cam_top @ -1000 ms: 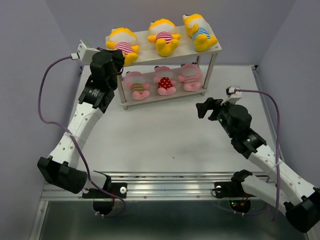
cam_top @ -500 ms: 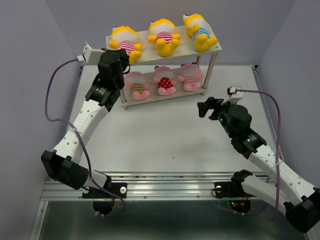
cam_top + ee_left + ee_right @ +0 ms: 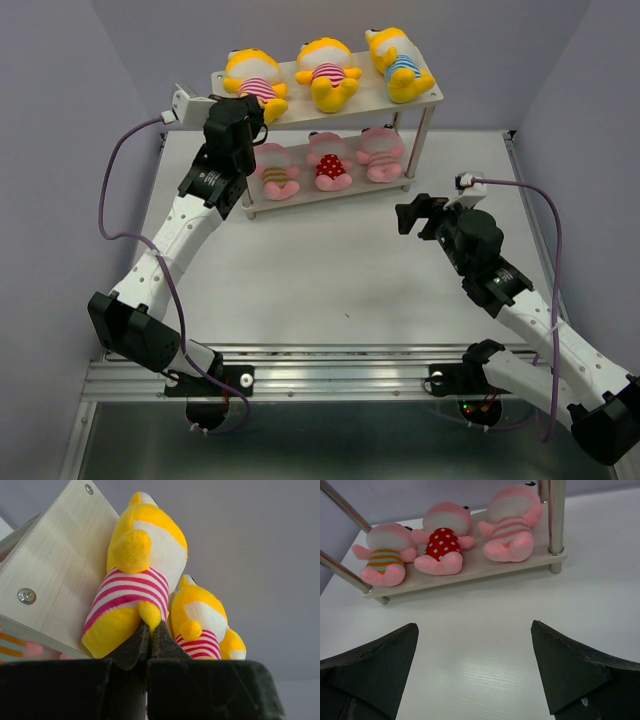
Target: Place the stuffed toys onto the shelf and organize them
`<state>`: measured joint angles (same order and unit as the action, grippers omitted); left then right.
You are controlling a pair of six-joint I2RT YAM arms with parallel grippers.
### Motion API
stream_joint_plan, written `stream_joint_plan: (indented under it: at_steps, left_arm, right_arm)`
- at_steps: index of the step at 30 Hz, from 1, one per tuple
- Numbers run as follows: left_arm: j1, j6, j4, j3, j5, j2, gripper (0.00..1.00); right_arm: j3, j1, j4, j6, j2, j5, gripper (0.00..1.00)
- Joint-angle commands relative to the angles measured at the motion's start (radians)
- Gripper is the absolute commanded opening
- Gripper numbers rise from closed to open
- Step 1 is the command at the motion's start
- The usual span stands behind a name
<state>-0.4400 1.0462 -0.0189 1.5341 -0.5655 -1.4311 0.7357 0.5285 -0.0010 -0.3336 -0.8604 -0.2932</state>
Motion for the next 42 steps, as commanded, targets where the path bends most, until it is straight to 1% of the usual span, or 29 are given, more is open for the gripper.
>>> stream_joint_plan:
  at_steps: [1, 5, 6, 8, 9, 10, 11, 15, 16, 17, 20, 26, 27, 28, 30, 31, 32, 33, 36, 39, 40, 41, 42]
  left_arm:
    - [-0.014, 0.011, 0.033, 0.012, -0.05, 0.026, 0.0]
    - [-0.017, 0.008, 0.025, 0.014, -0.063, 0.024, 0.0]
    - [-0.016, 0.011, 0.024, 0.012, -0.068, 0.026, 0.03]
    - [-0.016, 0.011, 0.023, 0.008, -0.071, 0.031, 0.11]
    - [-0.016, 0.009, 0.025, 0.009, -0.071, 0.032, 0.19]
    - [-0.017, 0.008, 0.025, 0.008, -0.071, 0.034, 0.22]
    - [-0.017, 0.008, 0.025, 0.008, -0.074, 0.034, 0.29]
    - [-0.022, 0.005, 0.027, 0.008, -0.074, 0.04, 0.4]
    - [-0.023, 0.0, 0.031, 0.005, -0.074, 0.043, 0.48]
    - [-0.023, -0.006, 0.033, 0.006, -0.074, 0.044, 0.52]
    - [-0.028, -0.017, 0.039, 0.004, -0.074, 0.052, 0.58]
    - [-0.032, -0.025, 0.046, -0.014, -0.085, 0.089, 0.66]
    - [-0.034, -0.032, 0.046, -0.015, -0.085, 0.095, 0.73]
    - [-0.034, -0.035, 0.046, -0.022, -0.085, 0.109, 0.77]
    - [-0.037, -0.047, 0.051, -0.028, -0.083, 0.126, 0.87]
    - [-0.039, -0.057, 0.053, -0.032, -0.085, 0.142, 0.89]
    - [-0.039, -0.063, 0.053, -0.038, -0.085, 0.153, 0.93]
    - [-0.039, -0.066, 0.053, -0.045, -0.085, 0.162, 0.99]
    - [-0.042, -0.087, 0.054, -0.068, -0.08, 0.211, 0.99]
    - [-0.043, -0.156, 0.044, -0.083, -0.044, 0.264, 0.99]
    - [-0.043, -0.185, 0.027, -0.08, -0.03, 0.285, 0.99]
    - [-0.043, -0.249, 0.004, -0.068, -0.011, 0.297, 0.99]
    - [-0.043, -0.271, -0.088, -0.06, 0.016, 0.32, 0.99]
  right_arm:
    - [-0.009, -0.007, 0.027, -0.005, 0.011, -0.02, 1.0]
    - [-0.01, -0.007, 0.027, -0.004, 0.012, -0.017, 1.0]
    - [-0.01, -0.007, 0.027, -0.004, 0.012, -0.017, 1.0]
    - [-0.01, -0.007, 0.026, -0.004, 0.011, -0.017, 1.0]
    - [-0.01, -0.007, 0.027, -0.004, 0.009, -0.018, 1.0]
    - [-0.009, -0.007, 0.027, -0.002, 0.009, -0.015, 1.0]
    - [-0.009, -0.007, 0.027, -0.004, 0.008, -0.012, 1.0]
    - [-0.009, -0.007, 0.027, 0.001, 0.003, -0.011, 1.0]
    - [-0.009, -0.007, 0.027, 0.002, 0.001, -0.011, 1.0]
    - [-0.007, -0.007, 0.027, 0.001, 0.001, -0.008, 1.0]
    - [-0.007, -0.007, 0.027, 0.002, 0.003, -0.004, 1.0]
    - [-0.006, -0.007, 0.026, 0.002, 0.001, 0.0, 1.0]
    - [-0.006, -0.007, 0.027, 0.002, 0.001, 0.003, 1.0]
    - [-0.004, -0.007, 0.027, 0.002, 0.001, 0.005, 1.0]
    - [-0.004, -0.007, 0.027, 0.002, 0.001, 0.008, 1.0]
    - [-0.004, -0.007, 0.027, 0.002, 0.001, 0.009, 1.0]
    - [-0.004, -0.007, 0.027, 0.002, 0.001, 0.009, 1.0]
    - [-0.005, -0.007, 0.027, 0.001, 0.003, 0.006, 1.0]
    - [-0.004, -0.007, 0.026, -0.002, 0.003, 0.002, 1.0]
    - [-0.007, -0.007, 0.025, -0.008, 0.009, -0.006, 1.0]
    - [-0.007, -0.007, 0.025, -0.013, 0.015, -0.011, 1.0]
    - [-0.01, -0.007, 0.025, -0.015, 0.017, -0.021, 1.0]
    - [-0.012, -0.007, 0.025, -0.018, 0.02, -0.029, 1.0]
